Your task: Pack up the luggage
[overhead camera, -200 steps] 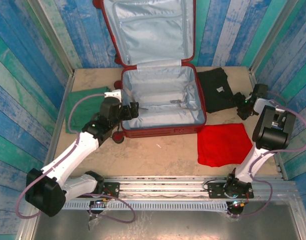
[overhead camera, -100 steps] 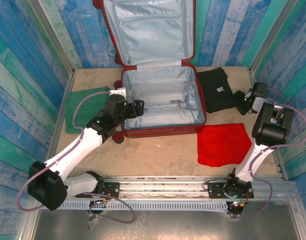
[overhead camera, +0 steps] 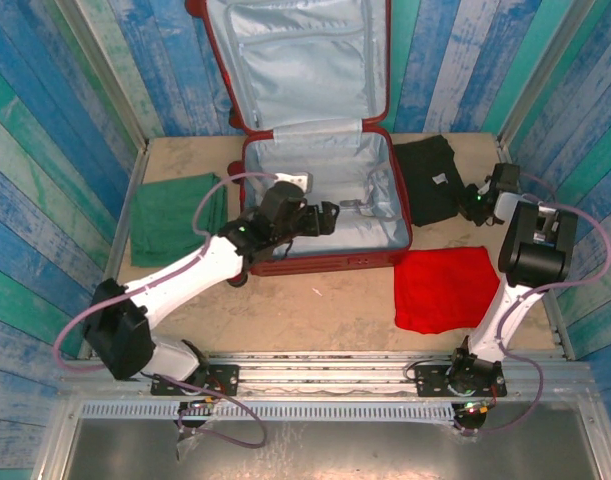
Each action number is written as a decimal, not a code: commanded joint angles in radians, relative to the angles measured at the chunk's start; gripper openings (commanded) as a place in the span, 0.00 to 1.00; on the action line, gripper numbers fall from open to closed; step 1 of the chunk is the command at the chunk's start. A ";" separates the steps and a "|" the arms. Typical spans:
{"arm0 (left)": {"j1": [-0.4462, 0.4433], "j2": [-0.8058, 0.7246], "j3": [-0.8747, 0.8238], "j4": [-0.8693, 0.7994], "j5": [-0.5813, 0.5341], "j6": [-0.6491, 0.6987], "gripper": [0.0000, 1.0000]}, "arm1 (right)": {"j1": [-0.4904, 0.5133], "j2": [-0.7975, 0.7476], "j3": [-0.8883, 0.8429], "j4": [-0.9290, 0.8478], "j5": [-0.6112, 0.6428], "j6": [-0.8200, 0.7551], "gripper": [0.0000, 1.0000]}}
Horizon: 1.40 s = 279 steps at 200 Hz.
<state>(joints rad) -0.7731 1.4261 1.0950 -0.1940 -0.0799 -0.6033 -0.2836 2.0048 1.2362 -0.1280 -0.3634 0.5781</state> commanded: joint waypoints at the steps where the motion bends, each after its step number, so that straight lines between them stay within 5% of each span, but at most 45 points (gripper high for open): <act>1: -0.037 0.088 0.054 0.046 0.067 -0.093 0.93 | 0.004 -0.073 -0.013 -0.049 0.020 -0.013 0.12; 70: -0.155 0.318 0.257 0.098 0.218 -0.342 0.94 | -0.018 -0.316 -0.050 -0.151 0.161 -0.039 0.02; 191: -0.267 0.639 0.472 0.216 0.353 -0.624 0.93 | -0.054 -0.409 -0.050 -0.215 0.115 0.008 0.01; 279: -0.320 0.882 0.704 0.333 0.304 -1.125 0.94 | -0.054 -0.454 -0.077 -0.234 0.066 0.040 0.01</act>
<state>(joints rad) -1.0641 2.1948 1.7206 0.1215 0.2462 -1.5513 -0.3355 1.5921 1.1759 -0.3561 -0.2741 0.6102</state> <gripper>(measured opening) 0.935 0.131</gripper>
